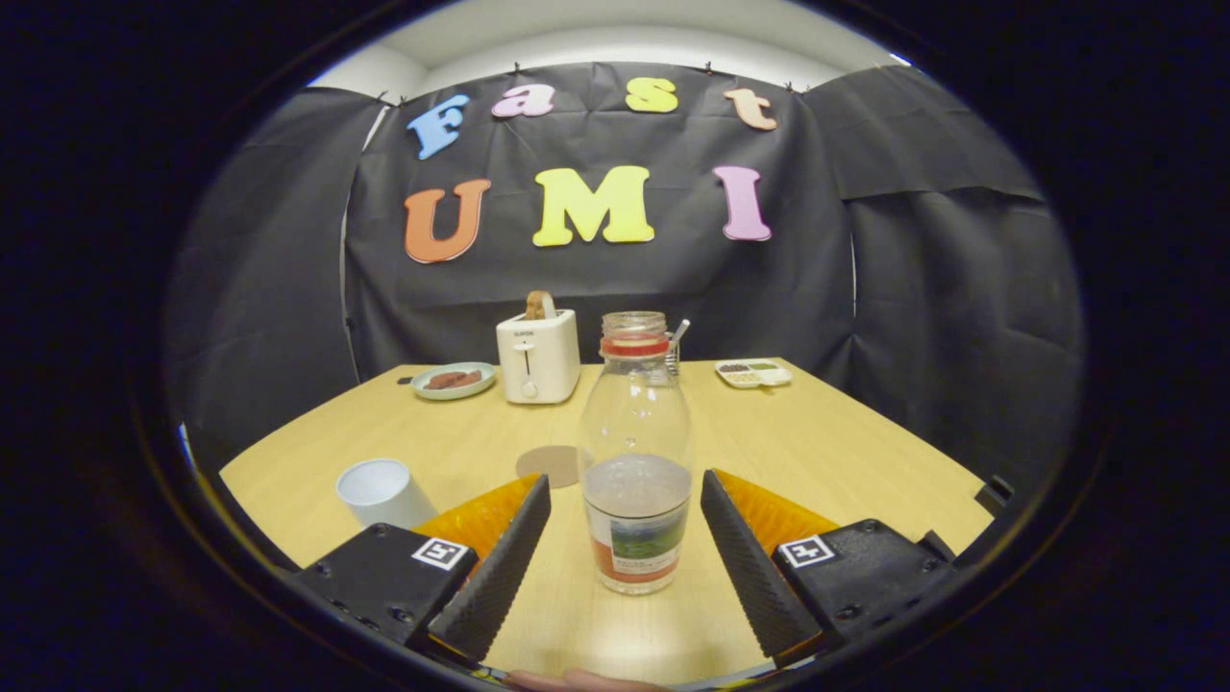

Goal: Take the bottle from table, then pour the juice into the cup, finally place the bottle on the coaster

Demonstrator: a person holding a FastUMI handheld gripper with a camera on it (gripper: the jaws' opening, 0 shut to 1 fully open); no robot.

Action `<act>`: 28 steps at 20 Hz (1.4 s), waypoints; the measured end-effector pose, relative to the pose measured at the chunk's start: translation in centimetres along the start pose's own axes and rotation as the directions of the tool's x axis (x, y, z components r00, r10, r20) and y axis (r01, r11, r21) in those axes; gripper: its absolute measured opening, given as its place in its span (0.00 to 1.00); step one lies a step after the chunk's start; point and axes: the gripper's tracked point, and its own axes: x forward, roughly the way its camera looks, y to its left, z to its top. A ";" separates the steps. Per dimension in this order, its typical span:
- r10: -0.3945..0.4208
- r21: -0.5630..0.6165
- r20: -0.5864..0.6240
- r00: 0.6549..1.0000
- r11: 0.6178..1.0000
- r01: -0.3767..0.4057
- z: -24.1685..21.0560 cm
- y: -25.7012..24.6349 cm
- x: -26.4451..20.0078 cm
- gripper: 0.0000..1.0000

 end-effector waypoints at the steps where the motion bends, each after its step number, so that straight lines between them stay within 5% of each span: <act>1: -0.002 -0.007 0.005 1.000 1.000 0.002 -0.1 0.0 0.5 1.00; 11: -0.033 -0.023 0.064 0.997 0.999 0.034 -0.7 -0.9 3.7 1.00; 19: -0.051 -0.039 0.082 0.995 0.998 0.054 -0.4 -0.6 3.8 0.82; 28: -0.095 -0.109 0.048 0.994 0.989 0.100 0.7 -1.7 2.4 0.79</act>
